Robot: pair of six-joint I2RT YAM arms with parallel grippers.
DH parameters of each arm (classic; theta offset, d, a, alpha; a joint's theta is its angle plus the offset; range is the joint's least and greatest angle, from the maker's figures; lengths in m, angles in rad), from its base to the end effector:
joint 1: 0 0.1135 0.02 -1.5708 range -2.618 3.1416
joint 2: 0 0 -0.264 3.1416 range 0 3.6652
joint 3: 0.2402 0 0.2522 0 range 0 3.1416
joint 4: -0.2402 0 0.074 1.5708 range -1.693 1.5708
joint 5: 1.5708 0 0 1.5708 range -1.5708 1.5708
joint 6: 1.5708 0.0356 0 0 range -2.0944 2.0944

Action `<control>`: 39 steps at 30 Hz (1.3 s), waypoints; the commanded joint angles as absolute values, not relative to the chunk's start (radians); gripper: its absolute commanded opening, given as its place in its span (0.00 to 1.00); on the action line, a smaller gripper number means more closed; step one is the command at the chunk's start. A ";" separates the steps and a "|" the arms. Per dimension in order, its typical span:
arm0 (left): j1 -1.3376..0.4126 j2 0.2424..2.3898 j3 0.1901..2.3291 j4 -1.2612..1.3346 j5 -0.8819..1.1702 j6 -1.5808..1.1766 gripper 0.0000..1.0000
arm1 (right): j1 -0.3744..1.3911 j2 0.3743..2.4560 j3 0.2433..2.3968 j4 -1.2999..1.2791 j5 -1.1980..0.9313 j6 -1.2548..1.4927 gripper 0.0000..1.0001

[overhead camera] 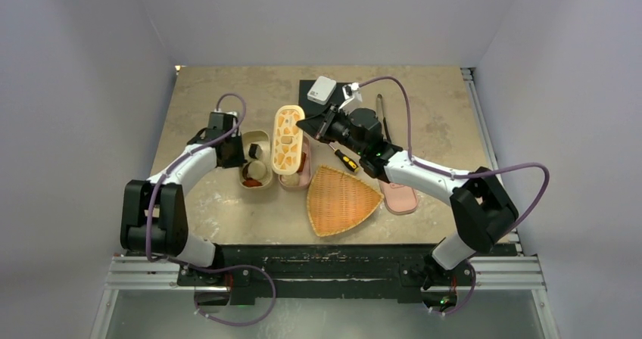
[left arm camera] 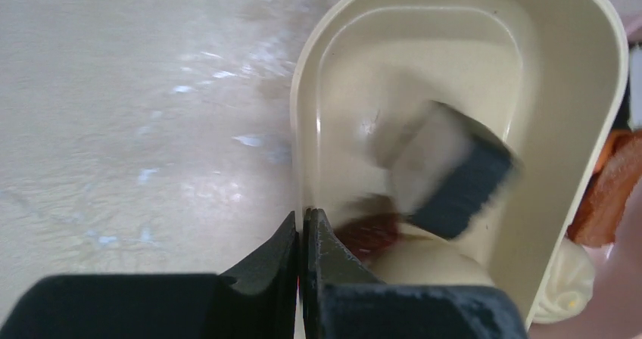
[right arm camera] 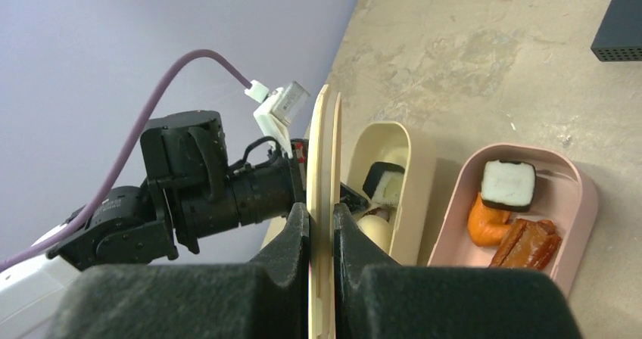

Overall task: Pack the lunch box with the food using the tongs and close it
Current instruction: Adjust the packing box at the center of the board.

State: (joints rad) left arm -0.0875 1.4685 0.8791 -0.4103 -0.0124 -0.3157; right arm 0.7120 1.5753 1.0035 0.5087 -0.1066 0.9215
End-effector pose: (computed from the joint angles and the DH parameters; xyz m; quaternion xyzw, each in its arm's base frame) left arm 0.2882 -0.0248 0.1976 -0.1110 0.9531 -0.0506 0.2772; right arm 0.2768 0.2438 0.2885 0.0399 0.7278 0.5248 0.4396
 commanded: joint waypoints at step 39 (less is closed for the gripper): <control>-0.147 1.404 0.893 -0.313 0.120 -0.372 0.35 | 0.706 1.580 0.936 0.497 -0.074 0.933 0.00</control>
